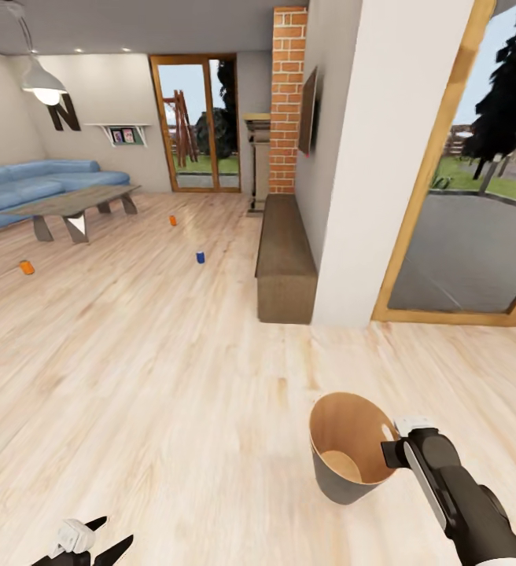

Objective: Put the three can of soda from the living room inside the tash can in the kitchen.

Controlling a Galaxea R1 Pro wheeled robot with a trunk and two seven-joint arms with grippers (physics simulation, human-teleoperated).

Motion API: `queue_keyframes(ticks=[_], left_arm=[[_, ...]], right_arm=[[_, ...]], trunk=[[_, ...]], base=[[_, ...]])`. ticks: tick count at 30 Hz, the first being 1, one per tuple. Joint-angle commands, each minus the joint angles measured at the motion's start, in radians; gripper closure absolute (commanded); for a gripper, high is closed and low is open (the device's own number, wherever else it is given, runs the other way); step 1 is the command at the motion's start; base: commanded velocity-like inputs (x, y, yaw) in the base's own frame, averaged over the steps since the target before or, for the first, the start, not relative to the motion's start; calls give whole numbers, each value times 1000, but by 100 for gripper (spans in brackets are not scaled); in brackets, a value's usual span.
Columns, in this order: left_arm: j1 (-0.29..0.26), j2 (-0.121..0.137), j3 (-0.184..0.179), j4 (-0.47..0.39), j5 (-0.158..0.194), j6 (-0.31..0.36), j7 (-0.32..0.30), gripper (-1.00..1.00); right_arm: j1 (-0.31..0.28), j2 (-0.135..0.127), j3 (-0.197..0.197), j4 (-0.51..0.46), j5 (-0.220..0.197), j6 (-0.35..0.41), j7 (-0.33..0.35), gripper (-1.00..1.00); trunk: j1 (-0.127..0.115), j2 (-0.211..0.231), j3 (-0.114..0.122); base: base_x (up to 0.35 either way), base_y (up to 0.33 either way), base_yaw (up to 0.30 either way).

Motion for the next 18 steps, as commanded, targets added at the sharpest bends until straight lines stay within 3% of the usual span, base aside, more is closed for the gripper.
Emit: queue_keyframes(ticks=[1, 12, 18], left_arm=[[0, 0, 0, 0, 0, 0, 0, -100], [0, 0, 0, 0, 0, 0, 0, -100], [0, 0, 0, 0, 0, 0, 0, -100]], right_arm=[[0, 0, 0, 0, -6, 0, 0, 100], [0, 1, 0, 0, -6, 0, 0, 100], [0, 1, 0, 0, -6, 0, 0, 100]], trunk=[[0, 0, 0], [0, 0, 0], [0, 0, 0]], base=[[294, 142, 293], [149, 38, 292], [299, 9, 293]])
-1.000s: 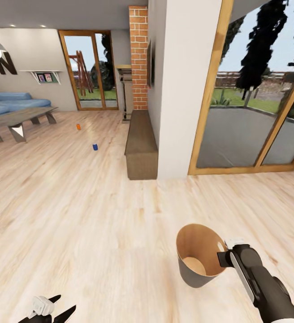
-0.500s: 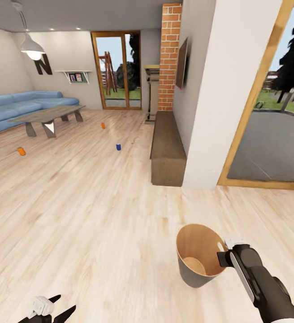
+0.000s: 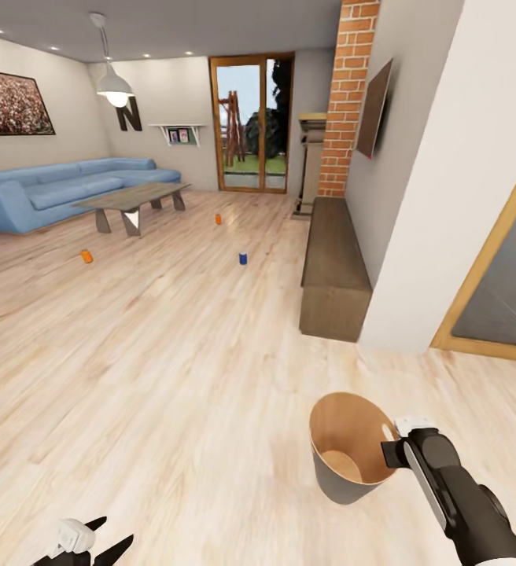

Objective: Put the three can of soda from the living room inside the tash can in the kitchen.

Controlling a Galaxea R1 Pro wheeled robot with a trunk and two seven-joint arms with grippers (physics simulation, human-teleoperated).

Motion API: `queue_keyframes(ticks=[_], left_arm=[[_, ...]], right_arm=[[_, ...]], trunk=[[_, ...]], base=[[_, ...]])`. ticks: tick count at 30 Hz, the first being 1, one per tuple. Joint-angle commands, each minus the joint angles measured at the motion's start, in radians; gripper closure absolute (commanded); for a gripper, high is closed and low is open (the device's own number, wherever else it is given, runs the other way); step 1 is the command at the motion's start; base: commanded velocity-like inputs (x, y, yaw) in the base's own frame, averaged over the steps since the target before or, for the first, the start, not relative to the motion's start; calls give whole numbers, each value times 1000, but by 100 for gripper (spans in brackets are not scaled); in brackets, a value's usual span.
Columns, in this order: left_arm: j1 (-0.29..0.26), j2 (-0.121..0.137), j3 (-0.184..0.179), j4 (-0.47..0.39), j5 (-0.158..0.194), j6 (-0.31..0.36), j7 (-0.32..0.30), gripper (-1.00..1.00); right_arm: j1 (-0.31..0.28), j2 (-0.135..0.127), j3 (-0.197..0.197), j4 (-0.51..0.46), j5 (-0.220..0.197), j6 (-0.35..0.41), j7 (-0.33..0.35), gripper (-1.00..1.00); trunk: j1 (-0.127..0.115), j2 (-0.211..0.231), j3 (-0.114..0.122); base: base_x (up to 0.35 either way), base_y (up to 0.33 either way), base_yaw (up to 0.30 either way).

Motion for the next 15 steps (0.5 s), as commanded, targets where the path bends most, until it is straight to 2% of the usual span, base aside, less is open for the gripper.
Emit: queue_keyframes(ticks=[1, 15], left_arm=[[0, 0, 0, 0, 0, 0, 0, -100], [0, 0, 0, 0, 0, 0, 0, -100]], right_arm=[[0, 0, 0, 0, -11, -1, 1, 100], [0, 0, 1, 0, -11, -1, 1, 100]], trunk=[[0, 0, 0], [0, 0, 0]], base=[[331, 46, 293], [343, 74, 293]])
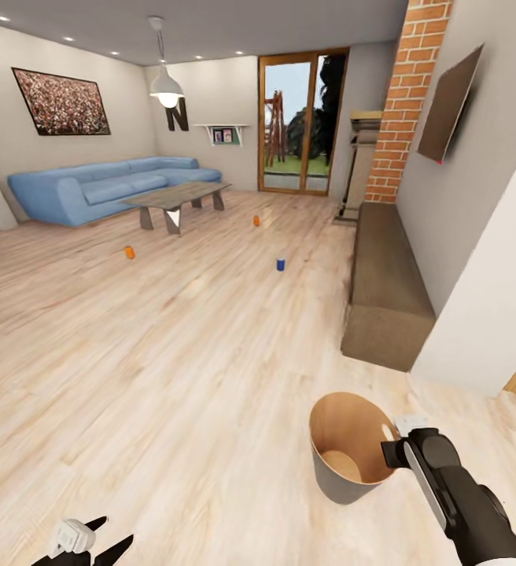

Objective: Put the three can of soda from the living room inside the tash can in the kitchen.

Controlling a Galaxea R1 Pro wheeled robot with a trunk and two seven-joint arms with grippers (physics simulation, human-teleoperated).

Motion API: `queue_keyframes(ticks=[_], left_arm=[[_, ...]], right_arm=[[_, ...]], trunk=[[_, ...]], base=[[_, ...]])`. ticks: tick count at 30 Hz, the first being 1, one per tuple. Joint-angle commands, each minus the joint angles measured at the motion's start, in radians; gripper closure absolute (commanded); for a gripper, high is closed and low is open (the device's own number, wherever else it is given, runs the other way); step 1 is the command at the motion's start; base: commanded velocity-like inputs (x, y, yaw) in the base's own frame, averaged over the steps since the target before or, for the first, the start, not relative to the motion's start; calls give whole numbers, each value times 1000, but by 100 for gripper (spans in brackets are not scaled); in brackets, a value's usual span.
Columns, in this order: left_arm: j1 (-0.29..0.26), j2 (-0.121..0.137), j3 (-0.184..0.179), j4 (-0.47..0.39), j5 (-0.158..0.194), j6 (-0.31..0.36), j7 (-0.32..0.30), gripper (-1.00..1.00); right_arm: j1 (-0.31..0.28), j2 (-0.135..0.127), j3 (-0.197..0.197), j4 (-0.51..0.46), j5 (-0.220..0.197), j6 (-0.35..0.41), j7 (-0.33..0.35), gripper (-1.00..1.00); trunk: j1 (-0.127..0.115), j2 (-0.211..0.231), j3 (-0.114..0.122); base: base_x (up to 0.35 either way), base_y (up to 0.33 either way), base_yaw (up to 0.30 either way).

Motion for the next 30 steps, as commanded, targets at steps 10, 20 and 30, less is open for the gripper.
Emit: queue_keyframes(ticks=[10, 20, 30], left_arm=[[0, 0, 0, 0, 0, 0, 0, -100], [0, 0, 0, 0, 0, 0, 0, -100], [0, 0, 0, 0, 0, 0, 0, -100]], right_arm=[[0, 0, 0, -1, -8, 0, 1, 100], [0, 0, 0, -1, -8, 0, 1, 100], [0, 0, 0, -1, -8, 0, 1, 100]], trunk=[[0, 0, 0], [0, 0, 0], [0, 0, 0]], base=[[346, 80, 205], [346, 80, 250], [346, 68, 278]])
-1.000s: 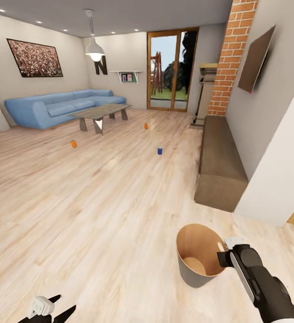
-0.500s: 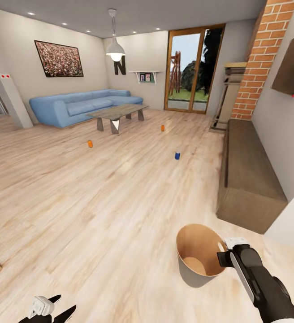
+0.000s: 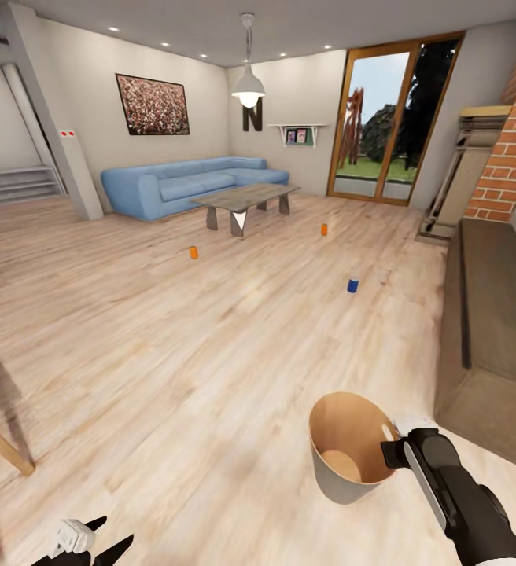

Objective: Put the three can of soda from the living room inside the tash can in the kitchen.

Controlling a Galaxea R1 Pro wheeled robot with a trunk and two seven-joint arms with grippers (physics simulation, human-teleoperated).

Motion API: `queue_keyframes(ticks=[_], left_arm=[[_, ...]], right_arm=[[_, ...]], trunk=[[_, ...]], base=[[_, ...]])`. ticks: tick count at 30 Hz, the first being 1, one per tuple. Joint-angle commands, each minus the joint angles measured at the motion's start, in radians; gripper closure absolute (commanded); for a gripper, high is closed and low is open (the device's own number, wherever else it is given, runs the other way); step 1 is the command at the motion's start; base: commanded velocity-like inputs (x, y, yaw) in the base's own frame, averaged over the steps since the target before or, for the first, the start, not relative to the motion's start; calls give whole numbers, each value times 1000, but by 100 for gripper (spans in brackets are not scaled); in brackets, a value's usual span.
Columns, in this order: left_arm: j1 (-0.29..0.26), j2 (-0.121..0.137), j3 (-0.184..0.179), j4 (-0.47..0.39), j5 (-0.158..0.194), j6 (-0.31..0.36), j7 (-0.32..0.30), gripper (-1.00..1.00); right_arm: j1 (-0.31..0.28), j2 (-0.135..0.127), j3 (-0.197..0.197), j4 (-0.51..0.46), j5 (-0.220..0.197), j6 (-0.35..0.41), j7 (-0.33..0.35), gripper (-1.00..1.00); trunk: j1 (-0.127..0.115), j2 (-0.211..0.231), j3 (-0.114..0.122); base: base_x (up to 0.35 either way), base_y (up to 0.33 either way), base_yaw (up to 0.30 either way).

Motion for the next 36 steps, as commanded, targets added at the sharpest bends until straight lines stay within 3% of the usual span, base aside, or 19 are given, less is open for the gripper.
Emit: queue_keyframes(ticks=[1, 9, 36], left_arm=[[0, 0, 0, 0, 0, 0, 0, -100], [0, 0, 0, 0, 0, 0, 0, -100], [0, 0, 0, 0, 0, 0, 0, -100]], right_arm=[[0, 0, 0, 0, -5, 0, 0, 100], [0, 0, 0, 0, -5, 0, 0, 100], [0, 0, 0, 0, -5, 0, 0, 100]], trunk=[[0, 0, 0], [0, 0, 0], [0, 0, 0]], base=[[346, 20, 279], [346, 6, 211], [346, 6, 5]])
